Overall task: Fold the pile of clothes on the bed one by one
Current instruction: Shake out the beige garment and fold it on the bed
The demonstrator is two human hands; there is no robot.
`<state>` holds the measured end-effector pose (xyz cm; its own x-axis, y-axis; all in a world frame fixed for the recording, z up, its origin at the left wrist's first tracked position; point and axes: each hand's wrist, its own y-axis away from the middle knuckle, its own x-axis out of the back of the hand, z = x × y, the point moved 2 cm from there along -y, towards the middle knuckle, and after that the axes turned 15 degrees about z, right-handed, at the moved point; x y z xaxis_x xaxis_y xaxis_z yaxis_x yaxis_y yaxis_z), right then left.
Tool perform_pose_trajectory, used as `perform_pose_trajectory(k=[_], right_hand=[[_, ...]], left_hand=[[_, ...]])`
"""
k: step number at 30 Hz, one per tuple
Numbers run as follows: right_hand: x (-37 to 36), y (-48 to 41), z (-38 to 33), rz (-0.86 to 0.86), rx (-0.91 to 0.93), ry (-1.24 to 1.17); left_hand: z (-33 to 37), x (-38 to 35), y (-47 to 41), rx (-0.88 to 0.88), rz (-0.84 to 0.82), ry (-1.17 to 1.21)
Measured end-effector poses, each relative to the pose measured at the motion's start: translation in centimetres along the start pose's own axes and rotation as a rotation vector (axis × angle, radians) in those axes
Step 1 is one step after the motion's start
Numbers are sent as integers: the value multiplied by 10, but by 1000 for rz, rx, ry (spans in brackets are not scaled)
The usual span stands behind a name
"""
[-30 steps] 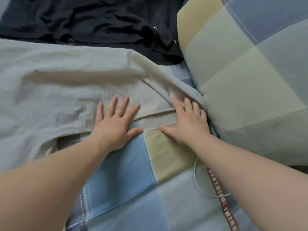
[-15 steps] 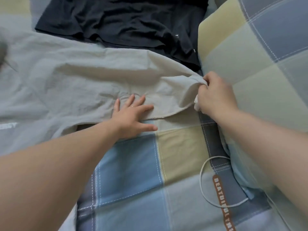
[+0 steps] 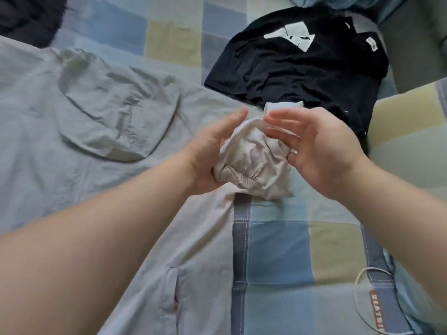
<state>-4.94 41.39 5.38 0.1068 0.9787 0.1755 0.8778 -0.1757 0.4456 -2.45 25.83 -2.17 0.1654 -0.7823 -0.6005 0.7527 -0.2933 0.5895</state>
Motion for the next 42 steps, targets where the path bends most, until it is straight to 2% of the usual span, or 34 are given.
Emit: perform_pose_trajectory(k=[5, 7, 10, 12, 14, 17, 20, 23, 29, 34, 42], right_hand=[[-75, 23, -13, -34, -94, -251], [-108, 33, -18, -42, -100, -273], [-161, 47, -23, 0, -33, -123], [-200, 58, -24, 14, 45, 22], [-247, 73, -24, -18, 169, 221], [-327, 101, -16, -167, 343, 516], [-416, 131, -8, -313, 435, 668], [-501, 150, -2, -372, 517, 754], [-651, 178, 5, -460, 628, 737], [-744, 186, 0, -506, 686, 750], [-856, 201, -4, -529, 816, 867]], left_hand=[[43, 76, 45, 31, -70, -79], [59, 106, 61, 30, 36, -203], [87, 158, 89, 16, 341, -324], [112, 196, 112, 8, 495, -279], [144, 239, 137, 16, 579, -183], [192, 305, 181, 96, 643, -32], [236, 368, 228, 189, 579, 97], [274, 429, 263, 221, 523, 84], [340, 523, 316, 189, 374, 34], [384, 584, 342, 142, 332, -23], [438, 670, 385, 63, 385, -245]])
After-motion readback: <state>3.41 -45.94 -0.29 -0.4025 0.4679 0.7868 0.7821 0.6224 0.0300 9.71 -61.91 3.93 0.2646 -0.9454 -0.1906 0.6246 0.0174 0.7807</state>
